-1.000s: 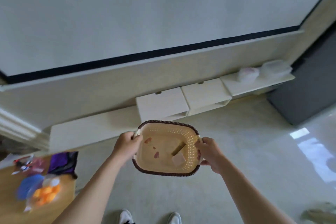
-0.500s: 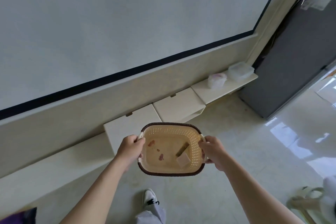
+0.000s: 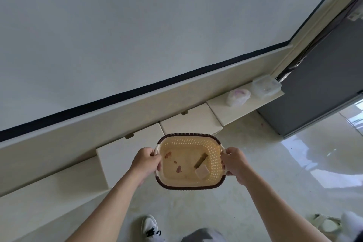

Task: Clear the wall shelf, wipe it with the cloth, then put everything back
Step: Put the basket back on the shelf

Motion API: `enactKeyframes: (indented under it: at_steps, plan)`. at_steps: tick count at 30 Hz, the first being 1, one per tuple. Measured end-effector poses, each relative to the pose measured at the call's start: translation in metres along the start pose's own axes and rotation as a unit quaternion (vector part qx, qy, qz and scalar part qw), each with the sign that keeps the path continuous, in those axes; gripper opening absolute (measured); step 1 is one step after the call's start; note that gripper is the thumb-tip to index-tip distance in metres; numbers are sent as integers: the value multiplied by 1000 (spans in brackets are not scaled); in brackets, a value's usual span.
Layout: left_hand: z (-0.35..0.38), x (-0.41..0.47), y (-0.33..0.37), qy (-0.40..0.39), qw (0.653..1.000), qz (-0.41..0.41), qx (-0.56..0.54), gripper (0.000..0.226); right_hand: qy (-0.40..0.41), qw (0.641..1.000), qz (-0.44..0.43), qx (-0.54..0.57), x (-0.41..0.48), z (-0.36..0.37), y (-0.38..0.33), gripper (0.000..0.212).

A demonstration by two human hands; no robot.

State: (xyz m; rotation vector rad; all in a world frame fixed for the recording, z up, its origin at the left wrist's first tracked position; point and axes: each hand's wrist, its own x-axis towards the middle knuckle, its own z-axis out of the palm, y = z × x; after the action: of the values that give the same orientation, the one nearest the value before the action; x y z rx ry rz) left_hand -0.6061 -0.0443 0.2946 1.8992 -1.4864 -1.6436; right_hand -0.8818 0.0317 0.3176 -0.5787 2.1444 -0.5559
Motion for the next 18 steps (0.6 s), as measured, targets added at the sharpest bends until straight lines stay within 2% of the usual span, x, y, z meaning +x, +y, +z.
enactKeyframes:
  at_steps: [5,8,14,18]
  plan:
    - [26,43,23,13,999,-41,20,8,16,1000,-12,-16,70,-18,-22,24]
    - [48,73,35,35,997,-70,15,13,-9,999,-17,-28,123,-29,-36,10]
    - [98,128,69,100,987,-125,20,32,-84,996,-7,-36,229,-41,-65,28]
    - [122,164,87,100,983,-154,18,26,-108,993,4,-48,284,-39,-75,40]
